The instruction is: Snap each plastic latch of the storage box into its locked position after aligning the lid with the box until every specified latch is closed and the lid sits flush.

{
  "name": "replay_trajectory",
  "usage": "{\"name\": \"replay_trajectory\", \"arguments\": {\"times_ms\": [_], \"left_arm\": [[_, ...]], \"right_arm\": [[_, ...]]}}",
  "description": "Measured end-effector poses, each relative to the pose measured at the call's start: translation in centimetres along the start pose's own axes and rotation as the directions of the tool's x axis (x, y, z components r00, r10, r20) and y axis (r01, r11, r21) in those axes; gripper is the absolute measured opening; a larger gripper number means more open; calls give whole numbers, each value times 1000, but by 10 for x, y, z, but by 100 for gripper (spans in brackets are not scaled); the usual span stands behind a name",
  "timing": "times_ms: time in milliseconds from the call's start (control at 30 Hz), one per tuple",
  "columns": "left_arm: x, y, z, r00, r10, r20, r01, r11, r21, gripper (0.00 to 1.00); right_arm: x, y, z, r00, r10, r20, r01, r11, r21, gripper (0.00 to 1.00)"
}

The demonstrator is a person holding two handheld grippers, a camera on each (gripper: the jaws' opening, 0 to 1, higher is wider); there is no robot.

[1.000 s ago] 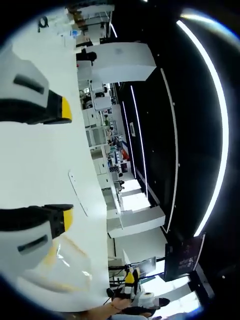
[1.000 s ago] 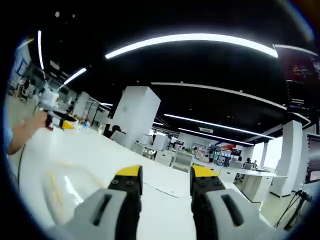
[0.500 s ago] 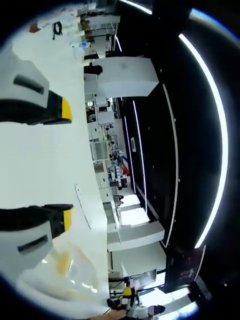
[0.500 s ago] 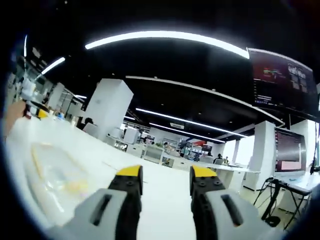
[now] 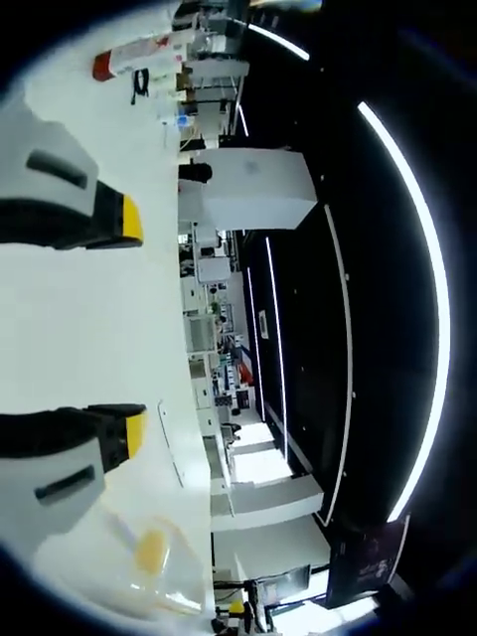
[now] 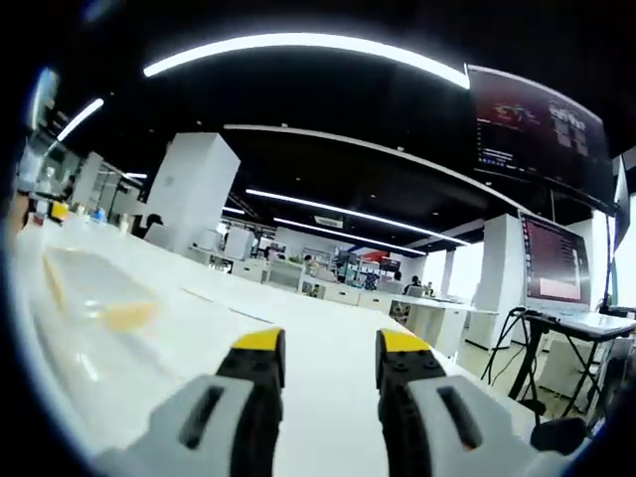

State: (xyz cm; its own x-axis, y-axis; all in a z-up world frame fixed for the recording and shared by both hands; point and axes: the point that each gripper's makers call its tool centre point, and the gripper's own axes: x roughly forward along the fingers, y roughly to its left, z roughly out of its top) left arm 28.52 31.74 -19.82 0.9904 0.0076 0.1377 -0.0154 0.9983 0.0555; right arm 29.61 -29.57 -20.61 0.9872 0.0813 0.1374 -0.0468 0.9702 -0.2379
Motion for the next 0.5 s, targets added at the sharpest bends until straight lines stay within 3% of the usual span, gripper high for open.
{"name": "replay_trajectory", "arguments": {"times_ms": [100,367,500], "left_arm": [[0,1,0,1000,8,0,-8,1000,0,63],[3,5,1,999,41,-12,-40,995,89,57],[6,8,-5,999,29,-22,-28,999,32,58]], "right_arm": [[0,1,0,1000,6,-2,-6,1000,0,35],[1,6,2,1000,12,-4,-12,1000,-22,35],[4,14,-2,999,26,-27,-27,998,-64,35]]}}
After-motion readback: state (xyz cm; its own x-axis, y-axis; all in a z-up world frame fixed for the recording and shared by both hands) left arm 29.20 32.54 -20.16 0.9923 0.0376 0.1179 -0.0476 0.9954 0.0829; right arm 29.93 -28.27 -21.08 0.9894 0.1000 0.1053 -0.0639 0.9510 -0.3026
